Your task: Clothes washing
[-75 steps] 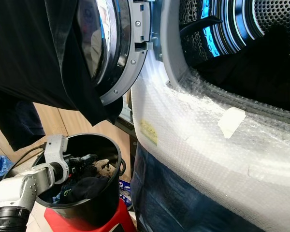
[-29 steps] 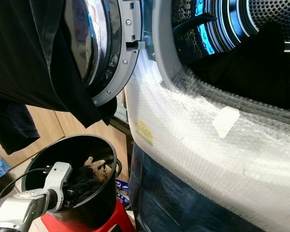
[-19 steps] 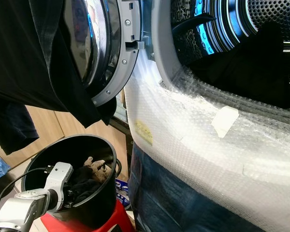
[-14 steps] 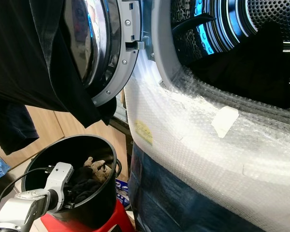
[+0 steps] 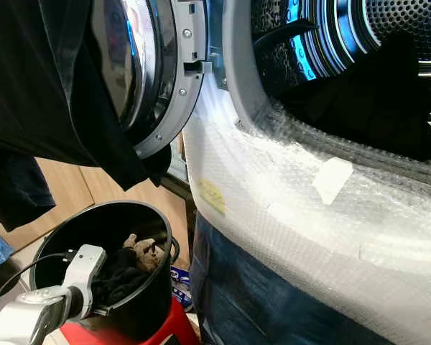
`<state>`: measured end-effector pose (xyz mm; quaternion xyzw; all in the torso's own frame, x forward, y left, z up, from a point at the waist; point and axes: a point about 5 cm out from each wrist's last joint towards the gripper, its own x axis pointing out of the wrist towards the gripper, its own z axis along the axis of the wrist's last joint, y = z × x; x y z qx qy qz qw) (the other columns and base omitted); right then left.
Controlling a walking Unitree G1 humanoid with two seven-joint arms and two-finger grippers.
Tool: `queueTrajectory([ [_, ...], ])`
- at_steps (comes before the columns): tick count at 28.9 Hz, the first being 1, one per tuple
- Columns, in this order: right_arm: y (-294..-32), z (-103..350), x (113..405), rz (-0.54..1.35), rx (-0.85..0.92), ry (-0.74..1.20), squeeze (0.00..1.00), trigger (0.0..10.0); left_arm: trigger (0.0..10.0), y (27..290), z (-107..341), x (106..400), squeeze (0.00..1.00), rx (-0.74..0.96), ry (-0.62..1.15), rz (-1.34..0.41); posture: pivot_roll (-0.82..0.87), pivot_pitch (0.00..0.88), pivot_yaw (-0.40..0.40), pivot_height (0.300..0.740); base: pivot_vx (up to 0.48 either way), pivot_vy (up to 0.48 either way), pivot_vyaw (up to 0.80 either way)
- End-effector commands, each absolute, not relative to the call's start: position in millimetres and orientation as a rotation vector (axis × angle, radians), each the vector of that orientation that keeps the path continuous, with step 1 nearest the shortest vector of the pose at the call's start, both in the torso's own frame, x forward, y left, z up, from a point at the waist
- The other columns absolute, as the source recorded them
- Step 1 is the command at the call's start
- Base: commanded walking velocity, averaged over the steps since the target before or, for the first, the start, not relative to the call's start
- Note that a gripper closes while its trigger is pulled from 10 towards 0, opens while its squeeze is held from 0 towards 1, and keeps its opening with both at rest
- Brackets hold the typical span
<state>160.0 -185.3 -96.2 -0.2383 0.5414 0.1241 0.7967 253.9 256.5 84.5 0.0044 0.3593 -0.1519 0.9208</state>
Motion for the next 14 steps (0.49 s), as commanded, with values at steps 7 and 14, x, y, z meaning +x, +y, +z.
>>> queueTrajectory([
  [7,-191,-94,163,0.237,-0.518,1.165,0.0,10.0,0.0,245,189,284,0.0,0.102,0.41,-0.424,0.27,0.0,-0.004,0.74,0.0,0.0,0.0],
  [14,-186,-90,175,0.226,-0.498,1.128,0.0,10.0,0.0,167,244,303,0.0,0.205,0.207,-0.765,0.25,0.0,-0.012,0.74,0.0,0.0,0.0],
])
